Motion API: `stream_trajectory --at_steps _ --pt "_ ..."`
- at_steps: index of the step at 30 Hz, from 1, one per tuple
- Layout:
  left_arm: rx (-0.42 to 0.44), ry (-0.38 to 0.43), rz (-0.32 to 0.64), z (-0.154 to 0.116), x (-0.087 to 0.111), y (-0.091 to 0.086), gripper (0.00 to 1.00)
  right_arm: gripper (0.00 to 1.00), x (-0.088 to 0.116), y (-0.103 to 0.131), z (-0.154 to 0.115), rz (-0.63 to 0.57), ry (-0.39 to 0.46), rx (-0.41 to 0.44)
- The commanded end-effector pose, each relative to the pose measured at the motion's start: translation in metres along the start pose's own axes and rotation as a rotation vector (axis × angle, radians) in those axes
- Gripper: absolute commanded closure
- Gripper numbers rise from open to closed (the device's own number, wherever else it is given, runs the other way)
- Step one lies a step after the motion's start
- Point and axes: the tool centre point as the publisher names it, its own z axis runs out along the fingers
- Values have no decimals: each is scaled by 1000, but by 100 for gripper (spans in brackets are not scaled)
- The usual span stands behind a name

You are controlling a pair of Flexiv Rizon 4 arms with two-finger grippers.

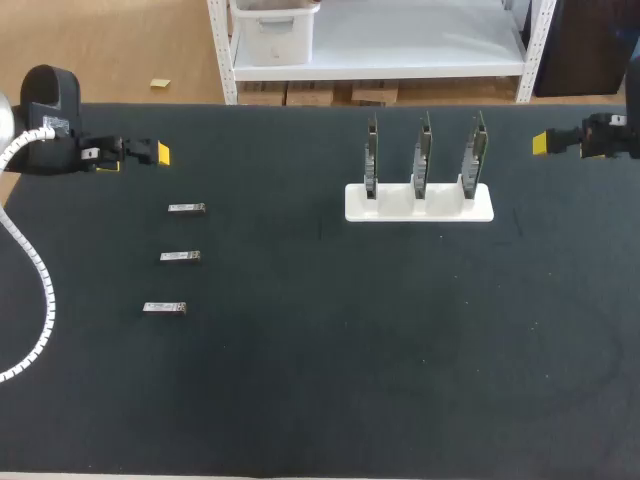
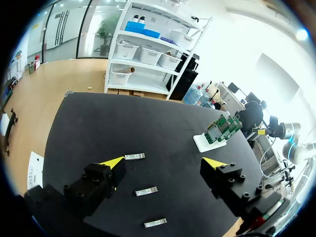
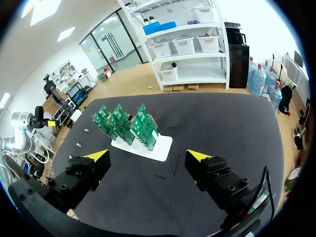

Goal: Pick up the optical module with the left hand, and insert it into the network port with the right hand.

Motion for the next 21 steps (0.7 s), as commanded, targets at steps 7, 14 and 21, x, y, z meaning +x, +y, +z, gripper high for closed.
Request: stream_trajectory --at_steps 7,14,21 --pt "0 0 0 0 0 0 0 0 0 0 0 0 0 0" --pt "0 0 0 0 0 0 0 0 0 0 0 0 0 0" --pt "-1 18 61 1 -1 -1 0 0 0 0 0 0 0 0"
